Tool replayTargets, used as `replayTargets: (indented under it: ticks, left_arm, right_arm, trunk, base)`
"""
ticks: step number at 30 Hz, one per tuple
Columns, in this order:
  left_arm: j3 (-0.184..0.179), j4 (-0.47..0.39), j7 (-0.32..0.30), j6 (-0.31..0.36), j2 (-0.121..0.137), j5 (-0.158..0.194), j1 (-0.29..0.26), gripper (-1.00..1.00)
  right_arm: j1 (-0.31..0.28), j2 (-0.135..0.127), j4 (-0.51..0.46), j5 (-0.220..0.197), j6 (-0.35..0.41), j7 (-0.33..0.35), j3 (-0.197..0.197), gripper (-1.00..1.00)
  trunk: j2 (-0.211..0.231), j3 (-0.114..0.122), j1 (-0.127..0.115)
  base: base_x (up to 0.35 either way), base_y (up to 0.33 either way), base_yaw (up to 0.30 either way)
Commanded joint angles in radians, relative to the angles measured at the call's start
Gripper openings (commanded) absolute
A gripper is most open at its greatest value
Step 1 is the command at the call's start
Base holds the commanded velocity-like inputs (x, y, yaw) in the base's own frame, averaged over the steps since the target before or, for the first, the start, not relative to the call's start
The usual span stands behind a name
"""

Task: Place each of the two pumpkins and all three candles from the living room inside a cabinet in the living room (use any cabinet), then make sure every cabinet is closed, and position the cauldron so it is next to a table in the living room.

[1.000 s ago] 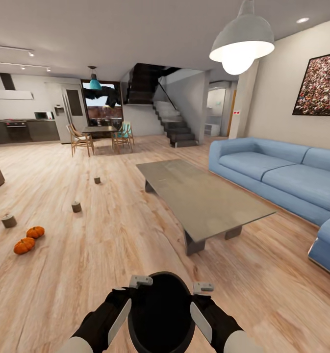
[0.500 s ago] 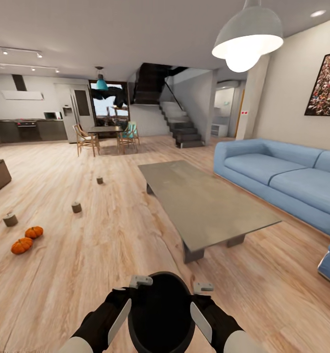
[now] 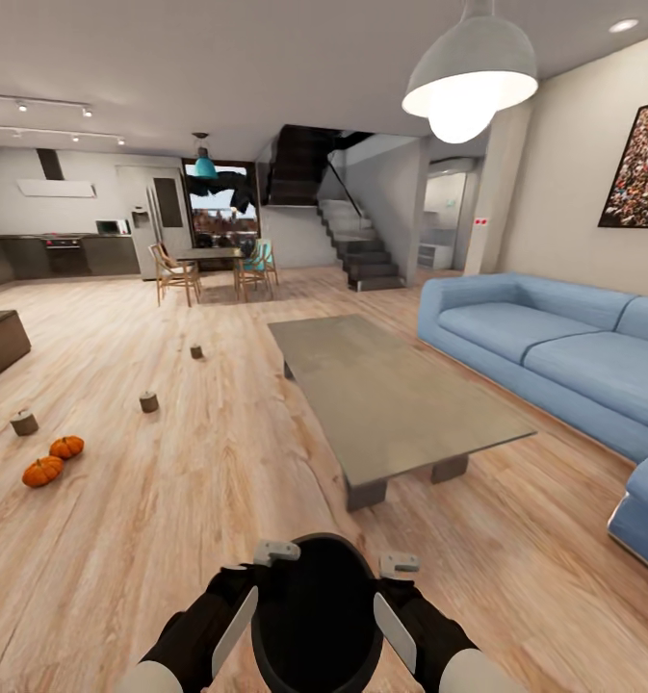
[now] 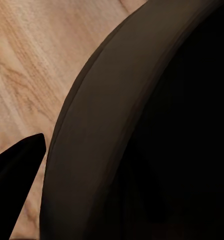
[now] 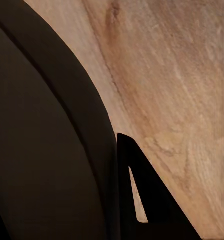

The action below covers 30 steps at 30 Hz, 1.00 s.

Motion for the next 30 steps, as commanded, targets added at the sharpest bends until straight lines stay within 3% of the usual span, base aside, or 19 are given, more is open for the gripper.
replayTargets:
  ticks: [1,16,30]
  left_arm:
    - [-0.006,0.0,0.009,0.005,0.002,0.025,0.0,-1.0]
    - [-0.004,0.0,0.009,0.005,0.002,0.025,-0.001,-1.0]
    - [-0.004,0.0,0.009,0.005,0.003,0.025,-0.001,-1.0]
  right_arm:
    - [-0.001,0.0,-0.029,0.0,0.0,-0.007,0.01,-1.0]
    - [-0.001,0.0,-0.055,0.0,0.002,-0.007,0.011,-1.0]
    - [-0.001,0.0,-0.056,0.0,0.002,-0.007,0.011,-1.0]
  trunk:
    - [-0.001,-0.001,-0.001]
    - [-0.001,-0.001,-0.001]
    - [-0.001,-0.001,-0.001]
  base:
    - [-0.13,-0.25,0.0]
    - [-0.014,-0.273,0.005]
    - [0.024,-0.247,0.246]
